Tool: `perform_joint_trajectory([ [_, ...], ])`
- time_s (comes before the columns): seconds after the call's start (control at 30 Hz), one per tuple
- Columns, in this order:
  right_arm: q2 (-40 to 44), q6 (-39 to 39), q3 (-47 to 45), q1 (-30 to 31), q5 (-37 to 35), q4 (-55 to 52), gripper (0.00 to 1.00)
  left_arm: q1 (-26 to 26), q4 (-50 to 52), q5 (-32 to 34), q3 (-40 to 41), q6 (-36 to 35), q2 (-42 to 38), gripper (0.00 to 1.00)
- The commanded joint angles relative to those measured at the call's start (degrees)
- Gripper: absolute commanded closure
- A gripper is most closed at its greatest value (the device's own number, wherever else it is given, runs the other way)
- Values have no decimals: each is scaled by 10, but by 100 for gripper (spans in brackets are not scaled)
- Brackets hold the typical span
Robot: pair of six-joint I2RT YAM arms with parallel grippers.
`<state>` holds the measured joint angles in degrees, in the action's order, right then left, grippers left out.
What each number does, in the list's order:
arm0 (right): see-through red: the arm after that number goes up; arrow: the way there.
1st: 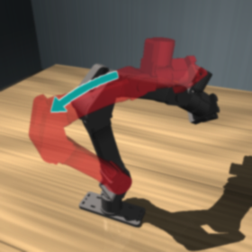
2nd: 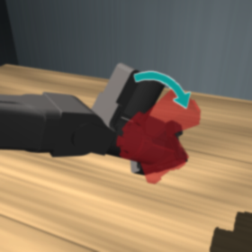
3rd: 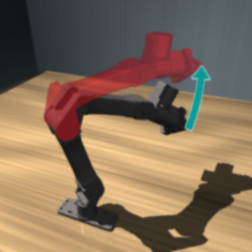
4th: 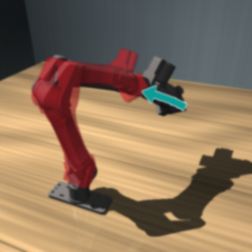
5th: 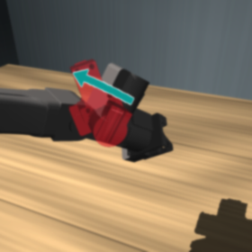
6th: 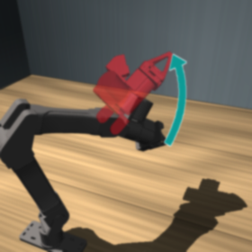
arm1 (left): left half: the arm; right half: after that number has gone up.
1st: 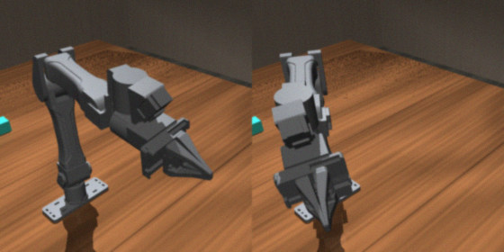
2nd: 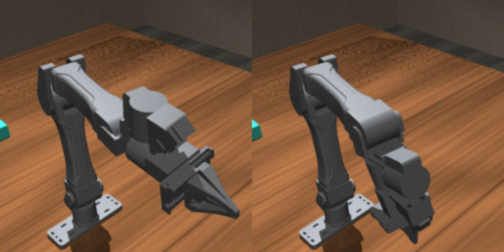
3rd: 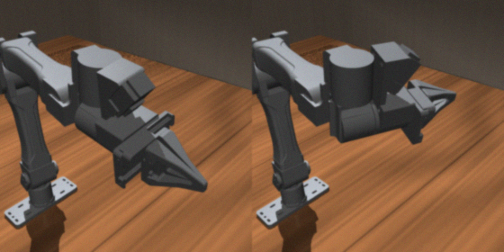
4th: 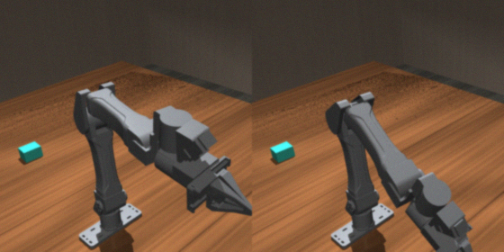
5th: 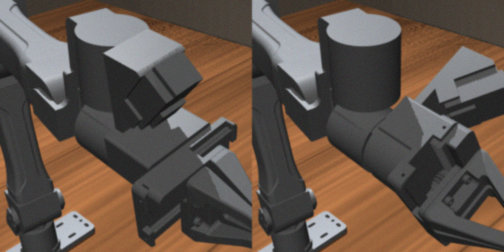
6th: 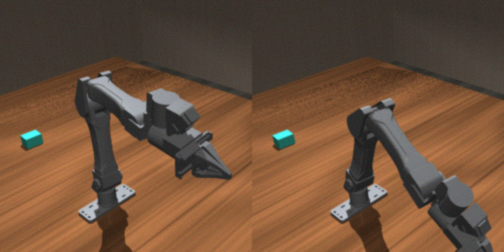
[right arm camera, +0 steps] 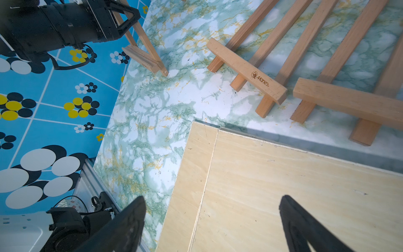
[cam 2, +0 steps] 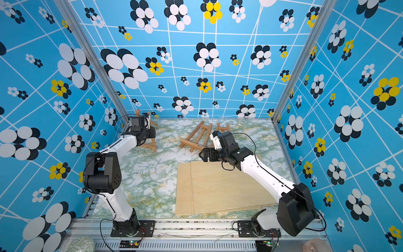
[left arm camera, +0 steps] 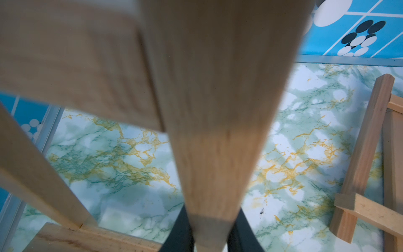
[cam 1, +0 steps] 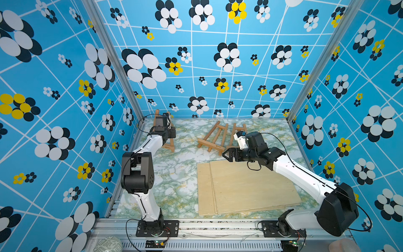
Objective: Assemble the easel
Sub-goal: Move the easel to the corner of the board.
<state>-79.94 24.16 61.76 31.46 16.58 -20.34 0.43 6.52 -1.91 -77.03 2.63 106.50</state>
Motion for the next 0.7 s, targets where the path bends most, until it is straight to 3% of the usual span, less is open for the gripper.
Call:
perform_joint_trajectory([
  [0.0,0,-15,6,-3,-10,3,2,2,113,38,10,10,45,88],
  [0.43,-7,-22,13,-3,-13,-1,2,2,119,43,9,4,55,84],
  [0.67,-9,-23,16,-3,-12,-3,2,1,103,43,26,7,41,65],
])
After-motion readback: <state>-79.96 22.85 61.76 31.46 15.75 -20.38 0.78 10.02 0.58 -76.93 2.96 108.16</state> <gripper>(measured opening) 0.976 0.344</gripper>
